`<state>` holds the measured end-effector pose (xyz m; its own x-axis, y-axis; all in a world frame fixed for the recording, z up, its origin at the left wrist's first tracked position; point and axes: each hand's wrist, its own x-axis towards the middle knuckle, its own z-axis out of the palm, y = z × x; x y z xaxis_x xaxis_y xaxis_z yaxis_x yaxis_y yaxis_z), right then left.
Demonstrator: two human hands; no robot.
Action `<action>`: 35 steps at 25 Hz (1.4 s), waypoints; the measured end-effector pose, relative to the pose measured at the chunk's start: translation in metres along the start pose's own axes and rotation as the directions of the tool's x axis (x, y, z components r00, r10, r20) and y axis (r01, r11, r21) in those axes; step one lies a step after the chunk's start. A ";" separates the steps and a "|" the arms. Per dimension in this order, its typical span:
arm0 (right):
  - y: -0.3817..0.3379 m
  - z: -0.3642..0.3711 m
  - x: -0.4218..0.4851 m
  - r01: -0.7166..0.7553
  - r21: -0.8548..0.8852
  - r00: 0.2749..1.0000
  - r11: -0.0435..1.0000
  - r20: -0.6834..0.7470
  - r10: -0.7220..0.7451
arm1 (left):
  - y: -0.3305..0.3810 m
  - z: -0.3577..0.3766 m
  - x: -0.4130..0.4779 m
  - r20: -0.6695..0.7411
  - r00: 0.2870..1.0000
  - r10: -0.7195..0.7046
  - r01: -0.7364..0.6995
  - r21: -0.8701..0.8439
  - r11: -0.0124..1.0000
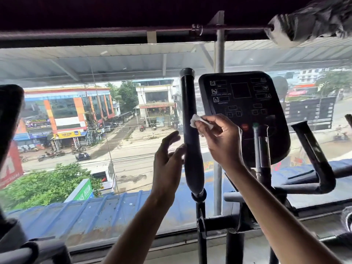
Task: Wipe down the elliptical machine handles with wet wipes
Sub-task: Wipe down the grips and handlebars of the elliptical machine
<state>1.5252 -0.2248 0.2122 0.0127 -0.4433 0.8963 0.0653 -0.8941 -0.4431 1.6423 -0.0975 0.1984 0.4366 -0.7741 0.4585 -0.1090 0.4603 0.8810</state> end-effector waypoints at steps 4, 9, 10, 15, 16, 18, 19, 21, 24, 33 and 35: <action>0.009 0.016 0.046 -0.001 0.038 0.997 0.999 -0.075 0.004 | 0.012 0.009 0.002 0.018 0.998 0.061 -0.062 0.069 0.996; 0.015 0.011 0.058 0.045 0.054 0.998 0.998 0.036 -0.047 | 0.011 0.006 0.007 0.017 0.997 0.071 -0.072 0.080 0.994; 0.017 0.010 0.061 0.061 0.040 0.997 0.997 0.035 -0.062 | 0.013 0.007 0.007 0.015 0.997 0.074 -0.075 0.079 0.994; -0.001 0.004 0.047 0.065 0.087 0.989 0.994 0.130 -0.076 | 0.007 0.001 0.003 0.025 0.997 0.069 -0.071 0.060 0.996; -0.003 -0.002 0.034 0.085 0.061 0.979 0.995 0.180 -0.094 | 0.006 -0.002 0.001 0.025 0.998 0.053 -0.054 0.054 0.997; -0.008 -0.015 0.010 0.119 0.015 0.959 0.993 0.258 -0.119 | 0.004 -0.006 0.000 0.015 1.000 0.000 -0.001 0.053 0.999; -0.012 -0.019 0.004 0.126 -0.009 0.957 0.992 0.264 -0.119 | 0.004 -0.008 0.000 0.015 1.000 -0.020 0.019 0.059 0.998; -0.021 -0.020 -0.002 0.130 -0.045 0.966 0.991 0.230 -0.116 | 0.002 -0.010 -0.002 0.044 0.998 -0.043 0.041 0.058 0.997; -0.032 -0.026 -0.011 0.197 -0.080 0.936 0.977 0.312 -0.163 | -0.005 -0.013 -0.005 0.070 0.993 -0.099 0.100 -0.007 0.995; -0.056 -0.027 -0.021 0.266 -0.216 0.881 0.940 0.450 -0.146 | -0.027 -0.029 -0.011 0.287 0.943 -0.171 0.209 -0.111 0.972; -0.058 -0.031 -0.024 0.264 -0.248 0.884 0.932 0.448 -0.131 | -0.031 -0.033 -0.011 0.334 0.929 -0.161 0.217 -0.137 0.966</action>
<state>1.4906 -0.1644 0.2155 0.4499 -0.2458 0.8586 -0.1830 -0.9663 -0.1808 1.6707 -0.0889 0.1627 0.1247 -0.9382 0.3228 0.1120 0.3366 0.9350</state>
